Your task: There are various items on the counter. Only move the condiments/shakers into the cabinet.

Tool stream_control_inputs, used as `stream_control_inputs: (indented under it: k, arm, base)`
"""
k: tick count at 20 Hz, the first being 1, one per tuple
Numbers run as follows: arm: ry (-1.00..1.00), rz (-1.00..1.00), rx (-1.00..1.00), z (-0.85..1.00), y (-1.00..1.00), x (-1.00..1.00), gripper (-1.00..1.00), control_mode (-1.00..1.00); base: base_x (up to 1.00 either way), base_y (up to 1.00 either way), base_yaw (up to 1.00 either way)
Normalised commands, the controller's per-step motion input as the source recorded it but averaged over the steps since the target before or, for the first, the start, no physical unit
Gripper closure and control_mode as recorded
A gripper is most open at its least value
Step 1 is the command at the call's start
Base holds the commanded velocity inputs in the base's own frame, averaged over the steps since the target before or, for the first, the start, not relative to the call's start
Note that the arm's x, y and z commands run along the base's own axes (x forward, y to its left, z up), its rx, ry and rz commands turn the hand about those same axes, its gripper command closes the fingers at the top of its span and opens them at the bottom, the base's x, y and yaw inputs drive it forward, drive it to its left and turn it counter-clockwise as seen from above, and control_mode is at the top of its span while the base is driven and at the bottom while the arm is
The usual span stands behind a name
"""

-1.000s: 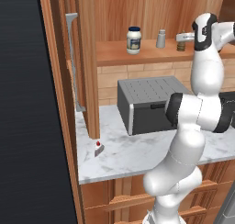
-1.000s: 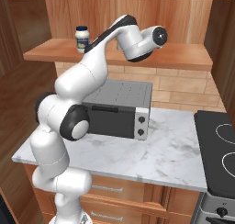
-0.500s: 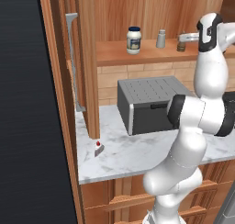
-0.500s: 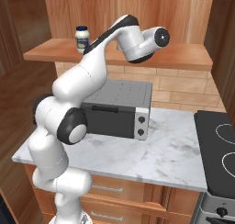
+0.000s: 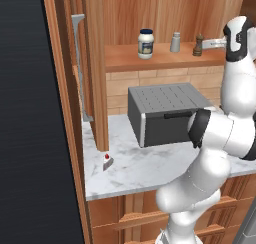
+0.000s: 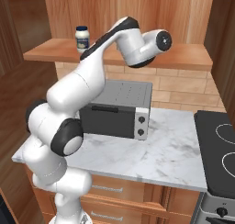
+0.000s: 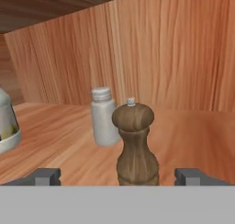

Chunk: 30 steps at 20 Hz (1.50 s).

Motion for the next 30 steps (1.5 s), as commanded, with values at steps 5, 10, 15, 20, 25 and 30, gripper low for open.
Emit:
stream_control_inputs:
  k: [5, 10, 15, 20, 25, 30]
  arm:
    - [0.0, 0.0, 0.0, -0.02, 0.0, -0.7, -1.0, -1.0]
    - [0.0, 0.0, 0.0, -0.09, 0.0, -0.9, -1.0, -1.0]
    - [-0.03, 0.0, -0.01, -0.38, 0.19, -1.0, -1.0, -1.0]
    - [-0.11, 0.01, -0.1, -0.69, 0.93, -1.0, -1.0, -1.0]
    - [-0.12, 0.01, -0.21, -0.72, 1.0, -1.0, -1.0, -1.0]
    - [-0.24, 0.0, -0.18, -0.6, 0.94, -1.0, -1.0, -1.0]
  base:
    - [0.0, 0.0, 0.0]
    - [0.0, 0.0, 0.0]
    - [0.0, 0.0, 0.0]
    - [0.0, 0.0, 0.0]
    - [0.0, 0.0, 0.0]
    - [0.0, 0.0, 0.0]
